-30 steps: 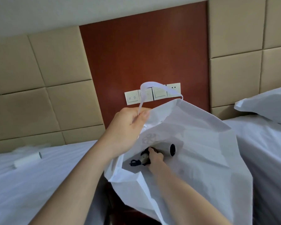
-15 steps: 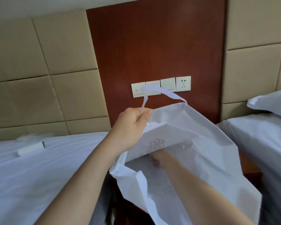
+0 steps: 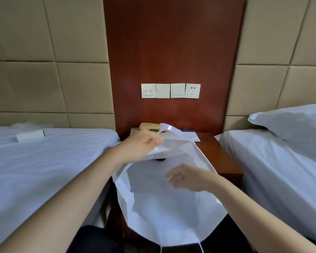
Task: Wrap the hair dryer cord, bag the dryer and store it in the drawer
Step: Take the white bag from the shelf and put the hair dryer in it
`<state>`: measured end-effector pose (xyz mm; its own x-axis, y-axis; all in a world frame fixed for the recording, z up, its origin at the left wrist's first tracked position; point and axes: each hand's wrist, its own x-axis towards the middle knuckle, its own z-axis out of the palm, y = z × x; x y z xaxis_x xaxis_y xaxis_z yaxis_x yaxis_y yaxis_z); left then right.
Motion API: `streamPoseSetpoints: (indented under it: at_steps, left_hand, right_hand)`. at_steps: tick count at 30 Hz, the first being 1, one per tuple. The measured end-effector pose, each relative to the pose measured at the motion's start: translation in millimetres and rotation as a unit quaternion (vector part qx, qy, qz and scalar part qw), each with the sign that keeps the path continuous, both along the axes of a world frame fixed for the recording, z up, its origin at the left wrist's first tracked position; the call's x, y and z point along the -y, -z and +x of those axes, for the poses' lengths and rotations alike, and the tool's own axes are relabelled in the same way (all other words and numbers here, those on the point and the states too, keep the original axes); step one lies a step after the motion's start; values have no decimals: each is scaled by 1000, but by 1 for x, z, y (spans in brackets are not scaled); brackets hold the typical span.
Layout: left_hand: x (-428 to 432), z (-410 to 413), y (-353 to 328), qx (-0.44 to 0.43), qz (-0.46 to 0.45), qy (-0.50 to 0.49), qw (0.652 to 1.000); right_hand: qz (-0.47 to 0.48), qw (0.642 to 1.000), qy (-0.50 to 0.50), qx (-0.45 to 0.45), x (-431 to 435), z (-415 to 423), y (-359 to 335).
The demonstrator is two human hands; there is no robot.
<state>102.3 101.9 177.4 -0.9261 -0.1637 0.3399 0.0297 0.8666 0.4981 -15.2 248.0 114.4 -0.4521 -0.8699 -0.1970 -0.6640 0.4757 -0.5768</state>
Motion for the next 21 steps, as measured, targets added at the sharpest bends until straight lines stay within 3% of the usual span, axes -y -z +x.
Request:
streamPoseSetpoints:
  at_steps: [7,14,16,18,19,21]
  left_hand:
    - [-23,30,40,159,-57,29,985]
    - [-15,45,74,357,-25,12,934]
    - [1,42,94,333,35,-22,942]
    - [16,33,122,226,130,-113,959]
    - [23,28,137,157,179,-187,953]
    - [31,18,166,46,271,-345,898]
  right_hand:
    - [37,996,-85,-18,-86,22,-25]
    - [3,999,-4,42,-99,1,-10]
    - [-31,997,64,33,-90,-14,9]
    - [-73,987,140,-9,-77,-33,35]
    - [-89,979,179,-36,-71,-42,47]
    - [-125,957,252,-71,-61,-57,70]
